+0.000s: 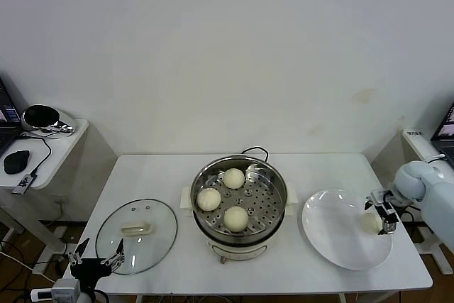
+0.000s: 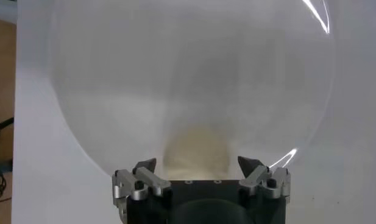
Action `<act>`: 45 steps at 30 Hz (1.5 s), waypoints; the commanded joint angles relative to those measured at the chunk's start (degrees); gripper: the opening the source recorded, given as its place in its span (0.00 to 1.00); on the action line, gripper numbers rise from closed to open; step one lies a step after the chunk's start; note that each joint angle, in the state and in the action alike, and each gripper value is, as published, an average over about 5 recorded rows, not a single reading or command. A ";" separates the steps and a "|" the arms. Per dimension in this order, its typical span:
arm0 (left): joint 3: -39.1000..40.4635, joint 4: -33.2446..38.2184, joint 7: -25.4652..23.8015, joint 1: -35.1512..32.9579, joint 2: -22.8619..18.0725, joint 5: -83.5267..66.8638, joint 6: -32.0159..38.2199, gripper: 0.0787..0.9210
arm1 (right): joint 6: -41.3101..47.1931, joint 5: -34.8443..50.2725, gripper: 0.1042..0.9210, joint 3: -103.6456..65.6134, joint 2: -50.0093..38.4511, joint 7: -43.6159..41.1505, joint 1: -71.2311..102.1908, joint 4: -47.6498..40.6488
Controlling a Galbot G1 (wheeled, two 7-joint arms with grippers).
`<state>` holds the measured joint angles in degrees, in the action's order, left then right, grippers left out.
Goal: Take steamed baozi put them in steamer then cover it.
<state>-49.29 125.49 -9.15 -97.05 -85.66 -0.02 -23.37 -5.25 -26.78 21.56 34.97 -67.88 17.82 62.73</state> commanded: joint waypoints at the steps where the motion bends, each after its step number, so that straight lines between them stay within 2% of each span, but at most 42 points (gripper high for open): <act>1: -0.08 -0.59 -0.06 0.18 0.18 0.01 -0.01 0.88 | 0.03 -0.30 0.88 0.50 1.09 1.00 -0.28 -1.42; 11: -0.06 -0.99 -0.11 0.59 0.22 -0.05 -0.04 0.88 | 1.33 1.20 0.87 1.12 0.65 0.56 -0.33 -0.94; 19: 0.02 -1.08 -0.17 0.72 0.36 -0.15 -0.06 0.88 | 2.74 3.22 0.73 1.08 -0.88 0.54 -0.22 0.59; 32: 1.03 -0.80 -0.13 1.15 0.31 -0.35 -0.03 0.88 | 6.88 10.08 0.63 5.72 -6.37 -0.79 -6.31 6.05; 37: 0.91 -0.23 -0.12 1.13 0.53 -0.53 0.00 0.88 | 9.49 15.79 0.59 13.17 -8.47 -1.28 -13.29 9.70; 45: 0.21 0.47 -0.25 2.30 0.89 -0.72 -0.04 0.88 | 15.49 29.20 0.58 27.55 -8.61 -3.78 -32.04 15.21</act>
<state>-48.90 125.59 -9.27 -95.38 -84.95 -0.67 -23.38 4.36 -10.96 35.05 27.73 -69.98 3.56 72.13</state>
